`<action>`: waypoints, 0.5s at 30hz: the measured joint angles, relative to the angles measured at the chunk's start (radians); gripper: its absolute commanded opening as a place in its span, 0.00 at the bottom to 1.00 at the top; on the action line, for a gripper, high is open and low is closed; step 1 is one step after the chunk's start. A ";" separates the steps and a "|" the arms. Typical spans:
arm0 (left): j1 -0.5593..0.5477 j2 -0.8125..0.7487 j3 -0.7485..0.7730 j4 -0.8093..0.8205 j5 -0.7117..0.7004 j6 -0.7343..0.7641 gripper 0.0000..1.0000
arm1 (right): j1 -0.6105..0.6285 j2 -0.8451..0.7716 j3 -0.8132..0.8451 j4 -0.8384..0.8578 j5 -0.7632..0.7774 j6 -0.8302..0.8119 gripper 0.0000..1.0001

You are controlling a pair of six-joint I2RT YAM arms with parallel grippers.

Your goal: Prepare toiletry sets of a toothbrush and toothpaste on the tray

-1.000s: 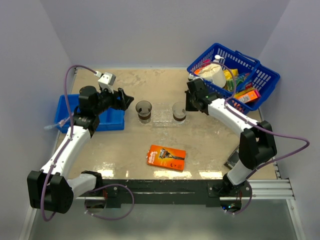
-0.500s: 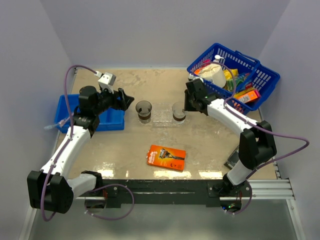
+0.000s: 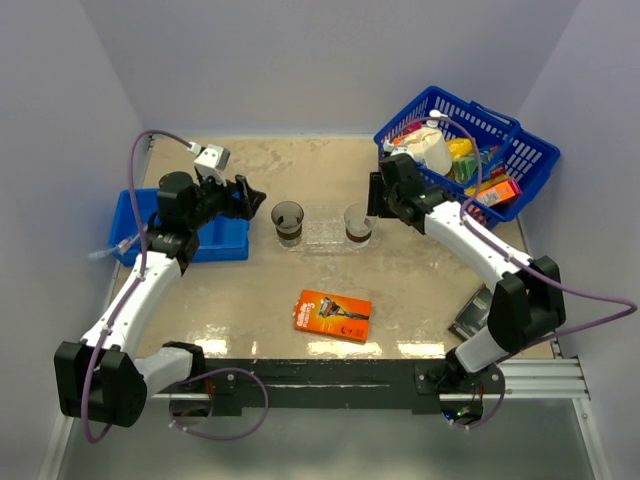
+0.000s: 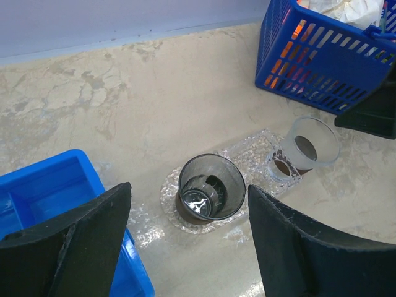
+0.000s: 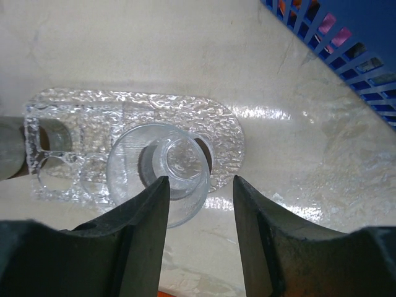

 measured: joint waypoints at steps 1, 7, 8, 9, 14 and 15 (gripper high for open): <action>0.000 0.000 0.000 0.000 -0.003 0.000 0.80 | 0.000 -0.011 0.000 0.002 -0.002 -0.002 0.50; 0.000 0.000 0.000 -0.008 -0.021 0.000 0.82 | 0.000 -0.092 -0.024 0.033 -0.033 -0.014 0.56; 0.000 0.000 0.000 -0.010 -0.021 0.001 0.82 | 0.000 -0.106 -0.036 0.046 -0.047 -0.018 0.56; 0.000 0.001 0.000 -0.013 -0.021 0.002 0.82 | 0.000 -0.120 -0.048 0.060 -0.057 -0.019 0.56; 0.000 0.021 0.006 -0.029 -0.033 0.019 0.82 | -0.016 -0.183 -0.115 0.127 -0.143 -0.020 0.57; 0.000 0.025 0.007 -0.035 -0.037 0.023 0.83 | -0.025 -0.197 -0.128 0.137 -0.165 -0.021 0.57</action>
